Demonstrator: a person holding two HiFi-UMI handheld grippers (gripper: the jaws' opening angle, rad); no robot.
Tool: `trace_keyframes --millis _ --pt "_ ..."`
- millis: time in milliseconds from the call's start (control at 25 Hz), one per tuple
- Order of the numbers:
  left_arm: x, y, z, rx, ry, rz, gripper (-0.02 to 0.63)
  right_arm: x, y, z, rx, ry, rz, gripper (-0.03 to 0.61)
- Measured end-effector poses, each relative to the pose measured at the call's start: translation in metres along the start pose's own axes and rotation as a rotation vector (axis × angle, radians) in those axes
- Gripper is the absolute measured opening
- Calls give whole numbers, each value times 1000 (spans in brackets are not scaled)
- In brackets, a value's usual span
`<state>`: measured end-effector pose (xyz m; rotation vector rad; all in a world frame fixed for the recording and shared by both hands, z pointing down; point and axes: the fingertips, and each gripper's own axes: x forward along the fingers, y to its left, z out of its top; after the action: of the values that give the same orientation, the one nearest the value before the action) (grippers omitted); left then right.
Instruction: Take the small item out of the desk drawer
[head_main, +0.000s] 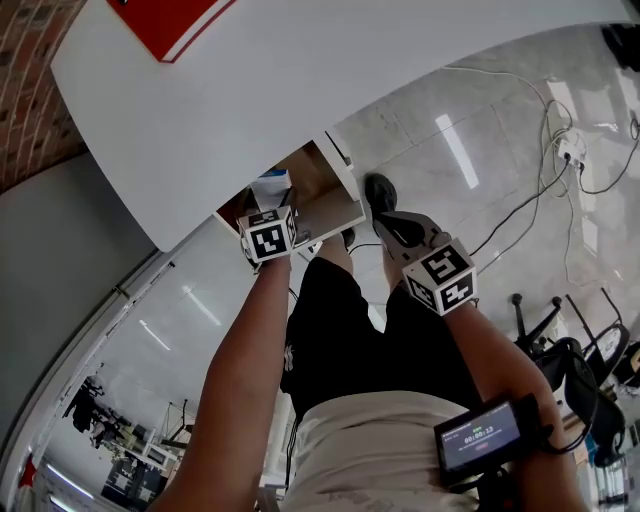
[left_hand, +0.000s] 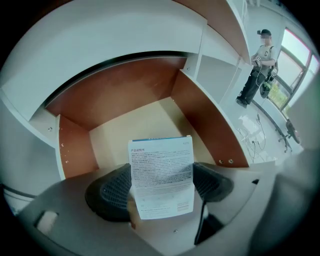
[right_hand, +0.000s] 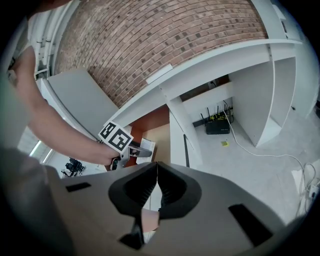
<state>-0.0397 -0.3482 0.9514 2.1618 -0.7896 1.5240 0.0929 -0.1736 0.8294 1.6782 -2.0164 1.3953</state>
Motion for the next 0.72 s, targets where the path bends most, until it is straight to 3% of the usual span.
trace_keyframes --millis 440,720 --pt "-37 21 -2 -107 -66 -3 385 14 15 5 -56 43 34 6" --pt "-75 8 17 -235 -152 -27 385 1 15 16 -104 52 51 6"
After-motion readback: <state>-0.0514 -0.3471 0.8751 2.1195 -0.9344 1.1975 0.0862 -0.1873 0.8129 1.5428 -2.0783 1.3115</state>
